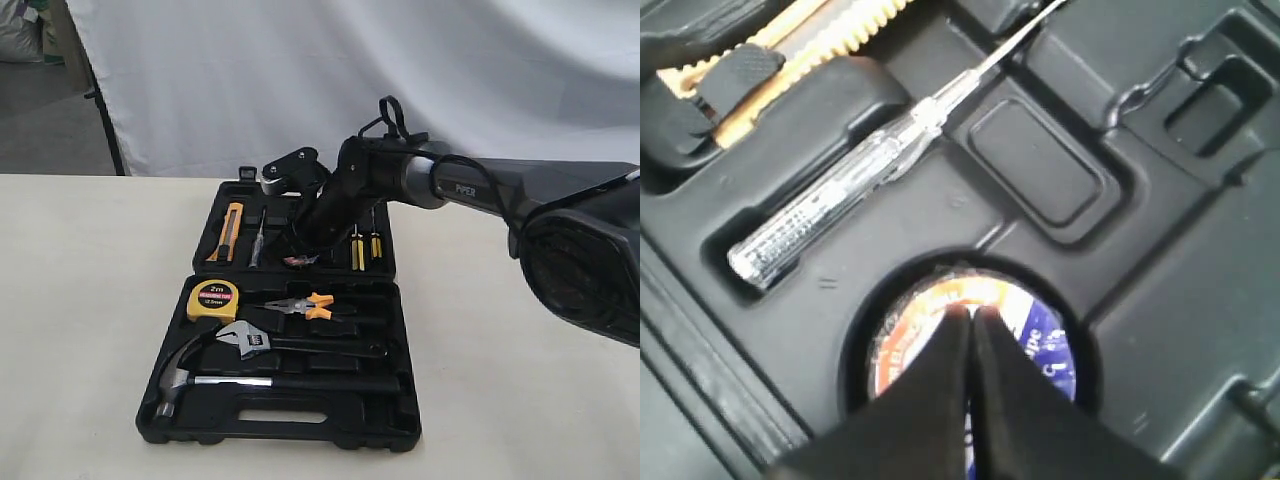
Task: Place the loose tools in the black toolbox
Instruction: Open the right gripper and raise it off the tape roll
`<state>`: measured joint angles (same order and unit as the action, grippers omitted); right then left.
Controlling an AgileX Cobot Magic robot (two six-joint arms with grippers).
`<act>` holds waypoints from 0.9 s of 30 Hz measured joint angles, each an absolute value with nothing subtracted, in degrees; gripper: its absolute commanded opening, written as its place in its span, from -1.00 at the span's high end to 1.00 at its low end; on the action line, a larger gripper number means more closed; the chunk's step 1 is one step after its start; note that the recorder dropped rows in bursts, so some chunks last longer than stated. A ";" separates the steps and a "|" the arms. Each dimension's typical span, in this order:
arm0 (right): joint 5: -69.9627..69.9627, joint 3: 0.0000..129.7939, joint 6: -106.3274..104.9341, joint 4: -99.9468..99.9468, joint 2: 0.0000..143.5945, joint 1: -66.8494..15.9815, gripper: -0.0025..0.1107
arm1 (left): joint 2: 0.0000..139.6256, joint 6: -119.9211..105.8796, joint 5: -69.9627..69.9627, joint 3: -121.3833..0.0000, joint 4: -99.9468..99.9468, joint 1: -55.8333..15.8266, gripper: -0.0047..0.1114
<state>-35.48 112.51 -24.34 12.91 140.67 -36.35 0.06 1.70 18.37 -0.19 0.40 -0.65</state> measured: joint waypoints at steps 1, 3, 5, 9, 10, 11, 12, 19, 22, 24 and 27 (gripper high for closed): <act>-35.69 112.51 -24.34 12.91 140.67 -36.35 0.96 | 0.06 1.70 18.37 -0.19 0.40 -0.65 0.91; -36.02 112.51 -24.34 12.91 140.21 -36.35 0.96 | 0.06 1.70 18.37 -0.19 0.40 -0.65 0.91; -37.30 112.27 -24.34 12.00 139.05 -36.35 0.96 | 0.06 1.70 18.37 -0.19 0.40 -0.65 0.91; -40.65 111.81 -22.52 8.59 134.76 -36.35 0.96 | 0.06 1.70 18.37 -0.19 0.40 -0.65 0.91; -41.66 111.81 -21.73 7.82 133.17 -36.24 0.96 | 0.06 1.70 18.37 -0.19 0.40 -0.65 0.91; -42.46 111.81 -20.90 7.45 131.53 -36.08 0.96 | 0.06 1.70 18.37 -0.19 0.40 -0.65 0.91; -43.76 111.81 -20.43 7.14 130.26 -35.86 0.96 | 0.06 1.70 18.37 -0.19 0.40 -0.65 0.91; -49.20 102.09 -19.23 6.38 122.39 -34.07 0.96 | 0.06 1.70 18.37 -0.19 0.40 -0.65 0.91; -45.22 92.03 -19.23 6.38 119.33 -33.96 0.96 | 0.06 1.70 18.37 -0.19 0.40 -0.65 0.91; -39.68 84.83 -19.23 6.38 116.48 -33.96 0.96 | 0.06 1.70 18.37 -0.19 0.40 -0.65 0.91; -29.53 72.92 -18.65 6.84 111.56 -33.86 0.96 | 0.06 1.70 18.37 -0.19 0.40 -0.65 0.91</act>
<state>-29.53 72.92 -18.65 6.84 111.56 -33.86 0.06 1.70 18.37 -0.19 0.40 -0.65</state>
